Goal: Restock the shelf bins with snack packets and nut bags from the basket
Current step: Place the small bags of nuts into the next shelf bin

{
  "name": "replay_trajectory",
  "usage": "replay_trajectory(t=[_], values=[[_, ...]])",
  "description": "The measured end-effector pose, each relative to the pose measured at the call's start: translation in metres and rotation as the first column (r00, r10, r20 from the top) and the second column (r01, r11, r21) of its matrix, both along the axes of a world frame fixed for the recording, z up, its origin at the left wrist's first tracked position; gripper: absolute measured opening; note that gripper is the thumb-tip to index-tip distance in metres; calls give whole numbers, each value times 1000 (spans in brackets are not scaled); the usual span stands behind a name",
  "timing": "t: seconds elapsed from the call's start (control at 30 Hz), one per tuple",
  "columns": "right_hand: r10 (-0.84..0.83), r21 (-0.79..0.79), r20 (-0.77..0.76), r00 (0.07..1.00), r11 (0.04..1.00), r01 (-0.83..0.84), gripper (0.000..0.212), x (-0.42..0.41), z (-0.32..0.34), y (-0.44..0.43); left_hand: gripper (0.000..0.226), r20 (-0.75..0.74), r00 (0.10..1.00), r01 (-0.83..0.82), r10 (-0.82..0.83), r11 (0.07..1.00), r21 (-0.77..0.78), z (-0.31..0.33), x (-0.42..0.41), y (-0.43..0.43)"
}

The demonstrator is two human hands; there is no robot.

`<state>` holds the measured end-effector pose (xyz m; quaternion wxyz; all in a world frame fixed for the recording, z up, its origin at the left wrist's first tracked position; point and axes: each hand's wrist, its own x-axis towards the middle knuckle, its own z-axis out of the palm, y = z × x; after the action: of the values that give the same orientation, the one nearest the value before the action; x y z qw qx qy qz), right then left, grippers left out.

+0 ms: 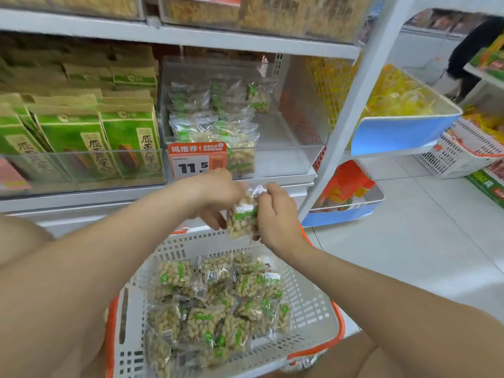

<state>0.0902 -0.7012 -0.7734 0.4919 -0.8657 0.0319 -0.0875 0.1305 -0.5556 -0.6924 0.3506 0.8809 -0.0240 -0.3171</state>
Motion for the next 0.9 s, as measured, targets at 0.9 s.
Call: replay_trajectory(t=[0.9], values=[[-135, -645, 333, 933, 690, 329, 34, 136, 113, -83, 29, 809, 530, -163, 254, 967, -196, 38, 134, -67]])
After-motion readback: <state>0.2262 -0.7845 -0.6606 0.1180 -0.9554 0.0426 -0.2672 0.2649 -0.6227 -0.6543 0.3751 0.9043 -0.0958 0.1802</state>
